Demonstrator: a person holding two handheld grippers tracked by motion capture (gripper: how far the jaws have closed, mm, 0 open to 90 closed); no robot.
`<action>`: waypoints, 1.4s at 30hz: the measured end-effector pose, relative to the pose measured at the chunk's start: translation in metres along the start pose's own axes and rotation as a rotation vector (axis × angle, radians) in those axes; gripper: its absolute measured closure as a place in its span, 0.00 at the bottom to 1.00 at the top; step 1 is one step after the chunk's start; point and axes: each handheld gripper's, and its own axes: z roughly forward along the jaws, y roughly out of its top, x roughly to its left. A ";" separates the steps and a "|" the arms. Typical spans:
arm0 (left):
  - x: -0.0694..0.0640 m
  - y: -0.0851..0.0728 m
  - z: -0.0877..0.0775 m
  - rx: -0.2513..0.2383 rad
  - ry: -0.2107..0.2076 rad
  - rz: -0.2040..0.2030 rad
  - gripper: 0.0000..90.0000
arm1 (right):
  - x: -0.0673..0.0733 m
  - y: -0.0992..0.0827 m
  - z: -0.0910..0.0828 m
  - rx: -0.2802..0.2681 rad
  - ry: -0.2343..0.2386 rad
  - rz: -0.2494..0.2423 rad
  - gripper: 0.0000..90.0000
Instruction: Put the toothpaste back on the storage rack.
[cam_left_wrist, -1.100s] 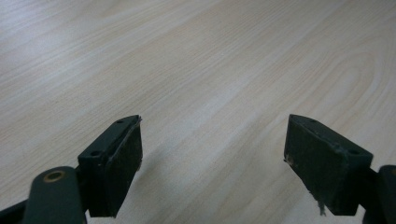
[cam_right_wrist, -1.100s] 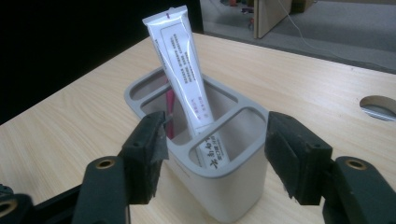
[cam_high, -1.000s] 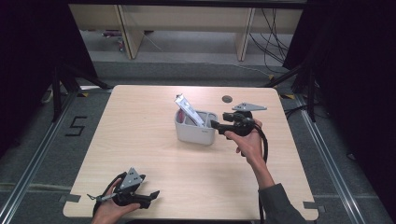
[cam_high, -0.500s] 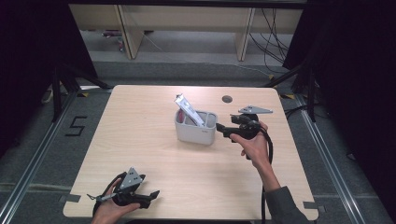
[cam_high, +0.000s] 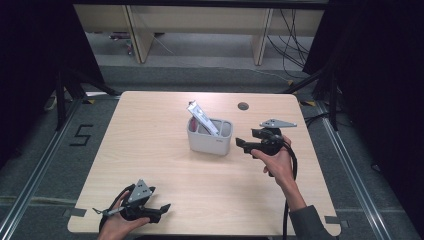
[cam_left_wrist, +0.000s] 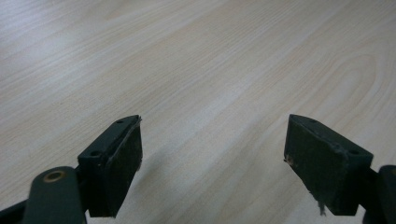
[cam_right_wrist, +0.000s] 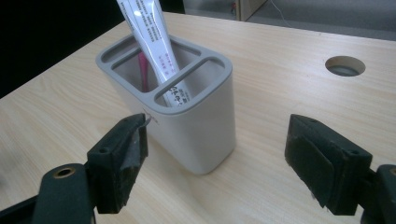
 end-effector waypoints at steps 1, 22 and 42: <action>0.000 0.000 0.000 0.000 0.002 -0.001 0.21 | 0.001 -0.001 -0.002 0.006 -0.009 0.007 0.25; 0.001 0.000 0.001 0.008 0.010 0.003 0.21 | 0.004 -0.021 -0.013 0.033 0.019 0.007 0.23; 0.001 -0.001 0.000 -0.004 0.012 -0.002 0.21 | 0.005 -0.036 -0.021 0.070 0.019 -0.025 0.22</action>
